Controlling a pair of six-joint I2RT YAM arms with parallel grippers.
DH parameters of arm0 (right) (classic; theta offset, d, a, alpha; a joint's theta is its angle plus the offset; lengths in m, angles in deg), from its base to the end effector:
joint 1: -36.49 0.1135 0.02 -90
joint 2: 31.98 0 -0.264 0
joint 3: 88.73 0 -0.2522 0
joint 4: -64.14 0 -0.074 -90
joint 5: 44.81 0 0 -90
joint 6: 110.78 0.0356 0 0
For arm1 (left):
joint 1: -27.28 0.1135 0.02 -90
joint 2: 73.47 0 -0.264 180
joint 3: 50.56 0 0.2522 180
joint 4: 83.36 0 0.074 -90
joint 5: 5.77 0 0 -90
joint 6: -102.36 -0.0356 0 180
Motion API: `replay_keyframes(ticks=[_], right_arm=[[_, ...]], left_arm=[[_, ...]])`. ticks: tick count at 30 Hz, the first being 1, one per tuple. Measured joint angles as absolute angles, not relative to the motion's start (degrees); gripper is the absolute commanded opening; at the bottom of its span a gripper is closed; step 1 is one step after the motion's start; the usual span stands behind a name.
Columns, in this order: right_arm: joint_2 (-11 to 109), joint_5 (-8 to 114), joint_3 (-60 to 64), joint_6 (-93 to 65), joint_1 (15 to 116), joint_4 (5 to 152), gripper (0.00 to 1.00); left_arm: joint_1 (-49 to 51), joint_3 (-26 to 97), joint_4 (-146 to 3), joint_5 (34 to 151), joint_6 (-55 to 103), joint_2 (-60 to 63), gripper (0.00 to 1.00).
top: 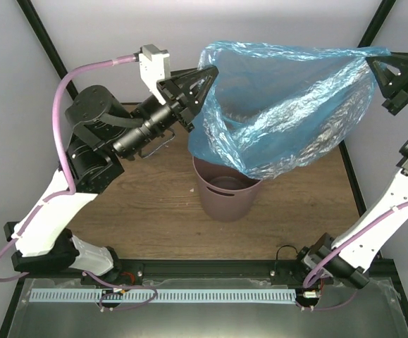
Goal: Put the trash bags into the trash bin
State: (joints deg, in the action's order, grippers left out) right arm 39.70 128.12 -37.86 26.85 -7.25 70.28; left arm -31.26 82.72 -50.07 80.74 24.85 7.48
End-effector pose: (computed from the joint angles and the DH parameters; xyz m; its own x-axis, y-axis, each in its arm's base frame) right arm 0.1124 -0.0586 0.6379 0.1118 0.0189 -0.9936 -0.6613 0.7477 -0.0602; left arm 0.1251 -0.2003 0.6096 -0.0114 -0.3950 -0.9186 0.8388 0.4963 -0.2238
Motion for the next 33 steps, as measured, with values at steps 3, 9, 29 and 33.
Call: replay_keyframes(ticks=[3, 9, 29, 33], right_arm=[[42.4, 127.5, -38.1, 23.9, -5.7, 75.8, 0.01], [49.2, 122.1, -43.9, 11.1, 5.7, 92.6, 0.01], [49.7, 110.7, -42.2, -4.2, 35.8, 103.0, 0.01], [50.4, 108.5, -40.5, -6.5, 39.5, 103.4, 0.01]], left_arm=[[-31.3, 82.7, -49.3, 79.6, 24.5, 8.1, 0.04], [-31.3, 82.7, -47.4, 76.3, 23.5, 10.0, 0.04], [-31.3, 73.2, -46.4, 55.8, 19.8, 3.2, 0.04], [-31.2, 73.2, -46.8, 52.4, 18.6, 2.1, 0.04]])
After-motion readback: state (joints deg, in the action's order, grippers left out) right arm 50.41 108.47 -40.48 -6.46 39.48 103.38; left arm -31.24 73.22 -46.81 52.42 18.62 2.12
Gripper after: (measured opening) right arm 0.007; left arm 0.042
